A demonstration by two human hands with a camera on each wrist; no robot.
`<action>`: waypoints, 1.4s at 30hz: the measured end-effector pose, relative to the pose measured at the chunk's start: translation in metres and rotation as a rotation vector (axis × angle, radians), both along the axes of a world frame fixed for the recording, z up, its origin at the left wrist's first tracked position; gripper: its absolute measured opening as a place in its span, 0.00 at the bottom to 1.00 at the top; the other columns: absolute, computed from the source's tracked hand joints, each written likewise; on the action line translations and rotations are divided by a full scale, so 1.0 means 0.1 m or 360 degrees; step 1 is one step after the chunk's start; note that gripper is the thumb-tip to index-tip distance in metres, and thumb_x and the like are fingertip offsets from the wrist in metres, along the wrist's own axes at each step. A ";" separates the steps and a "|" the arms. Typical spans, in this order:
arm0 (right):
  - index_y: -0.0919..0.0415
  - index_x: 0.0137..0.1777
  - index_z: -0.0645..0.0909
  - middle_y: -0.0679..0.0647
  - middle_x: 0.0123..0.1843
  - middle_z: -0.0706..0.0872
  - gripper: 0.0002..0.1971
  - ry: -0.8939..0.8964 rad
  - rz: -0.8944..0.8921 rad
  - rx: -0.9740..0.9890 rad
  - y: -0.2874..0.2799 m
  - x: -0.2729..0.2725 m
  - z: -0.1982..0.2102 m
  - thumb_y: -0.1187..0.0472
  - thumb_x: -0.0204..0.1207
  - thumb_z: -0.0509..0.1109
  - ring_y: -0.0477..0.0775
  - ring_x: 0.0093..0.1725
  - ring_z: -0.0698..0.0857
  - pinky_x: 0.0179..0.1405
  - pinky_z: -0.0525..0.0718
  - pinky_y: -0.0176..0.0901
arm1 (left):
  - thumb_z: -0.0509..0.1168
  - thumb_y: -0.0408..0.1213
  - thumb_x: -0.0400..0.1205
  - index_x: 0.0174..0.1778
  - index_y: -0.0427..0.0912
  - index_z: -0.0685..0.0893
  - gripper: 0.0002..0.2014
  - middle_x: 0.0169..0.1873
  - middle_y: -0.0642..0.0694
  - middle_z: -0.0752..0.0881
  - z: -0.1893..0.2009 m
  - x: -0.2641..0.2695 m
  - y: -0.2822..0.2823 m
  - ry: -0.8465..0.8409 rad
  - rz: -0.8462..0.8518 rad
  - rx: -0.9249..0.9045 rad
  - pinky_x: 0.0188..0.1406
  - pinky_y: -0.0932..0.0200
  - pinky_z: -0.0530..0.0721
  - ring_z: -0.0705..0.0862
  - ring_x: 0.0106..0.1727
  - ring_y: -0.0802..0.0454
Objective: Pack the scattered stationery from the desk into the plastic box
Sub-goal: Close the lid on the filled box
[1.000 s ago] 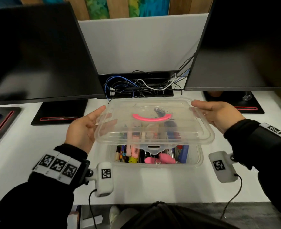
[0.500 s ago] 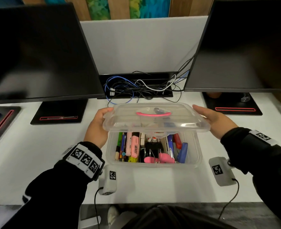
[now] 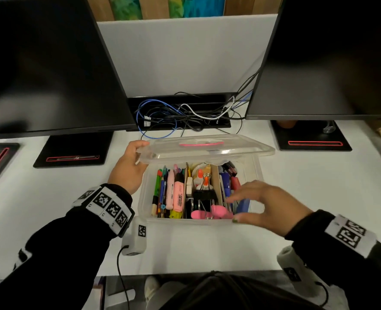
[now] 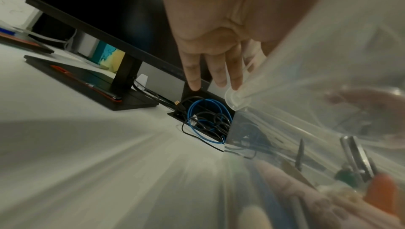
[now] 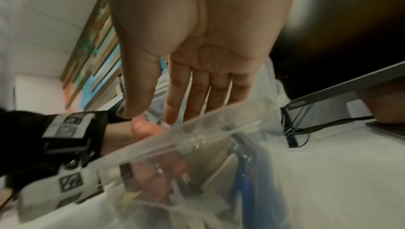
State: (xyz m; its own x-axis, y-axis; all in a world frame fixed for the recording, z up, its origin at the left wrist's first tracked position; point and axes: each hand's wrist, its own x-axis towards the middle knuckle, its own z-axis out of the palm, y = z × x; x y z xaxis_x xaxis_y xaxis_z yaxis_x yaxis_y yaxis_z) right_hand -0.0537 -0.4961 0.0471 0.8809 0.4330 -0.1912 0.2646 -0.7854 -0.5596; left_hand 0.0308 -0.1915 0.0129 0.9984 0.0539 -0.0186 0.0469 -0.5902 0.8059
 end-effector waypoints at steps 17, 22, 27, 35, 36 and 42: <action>0.48 0.64 0.77 0.42 0.55 0.83 0.14 -0.0150 0.0266 -0.0196 0.29 0.06 -0.15 0.49 0.82 0.61 0.41 0.51 0.76 0.53 0.62 0.32 | 0.52 0.50 0.86 0.63 0.53 0.75 0.13 0.52 0.57 0.82 -0.02 0.35 0.14 0.0219 -0.0188 0.0015 0.57 0.59 0.70 0.78 0.57 0.59; 0.50 0.67 0.75 0.44 0.60 0.82 0.20 -0.0163 0.0216 -0.0188 0.31 0.02 -0.23 0.46 0.79 0.56 0.47 0.60 0.77 0.56 0.63 0.35 | 0.52 0.48 0.87 0.62 0.53 0.77 0.13 0.50 0.55 0.82 -0.11 0.44 0.19 0.0243 -0.0128 0.0009 0.59 0.57 0.70 0.77 0.57 0.55; 0.50 0.63 0.78 0.44 0.55 0.84 0.20 -0.0155 0.0199 -0.0074 0.29 0.03 -0.24 0.46 0.76 0.57 0.46 0.56 0.79 0.56 0.67 0.37 | 0.54 0.46 0.86 0.60 0.53 0.78 0.11 0.59 0.48 0.71 -0.27 0.50 0.24 0.0235 -0.0027 0.0197 0.65 0.57 0.69 0.74 0.59 0.51; 0.50 0.61 0.78 0.35 0.44 0.74 0.24 -0.0114 0.0197 -0.0020 0.31 0.03 -0.26 0.42 0.71 0.51 0.38 0.47 0.71 0.54 0.67 0.36 | 0.52 0.32 0.86 0.67 0.53 0.76 0.17 0.55 0.48 0.84 -0.32 0.58 0.13 0.0247 -0.0013 0.0053 0.60 0.53 0.77 0.82 0.57 0.47; 0.49 0.61 0.78 0.35 0.44 0.73 0.25 -0.0109 0.0192 -0.0023 0.31 0.03 -0.27 0.41 0.70 0.50 0.38 0.47 0.71 0.55 0.67 0.36 | 0.52 0.31 0.86 0.69 0.51 0.74 0.18 0.56 0.46 0.84 -0.32 0.59 0.10 0.0240 -0.0015 0.0048 0.62 0.53 0.77 0.82 0.58 0.45; 0.50 0.59 0.78 0.33 0.38 0.70 0.23 -0.0094 0.0160 0.0004 0.33 0.00 -0.31 0.43 0.71 0.51 0.39 0.46 0.71 0.51 0.64 0.35 | 0.54 0.29 0.82 0.53 0.46 0.76 0.10 0.44 0.42 0.81 -0.30 0.72 0.02 0.0159 -0.0099 0.0342 0.47 0.57 0.70 0.78 0.46 0.45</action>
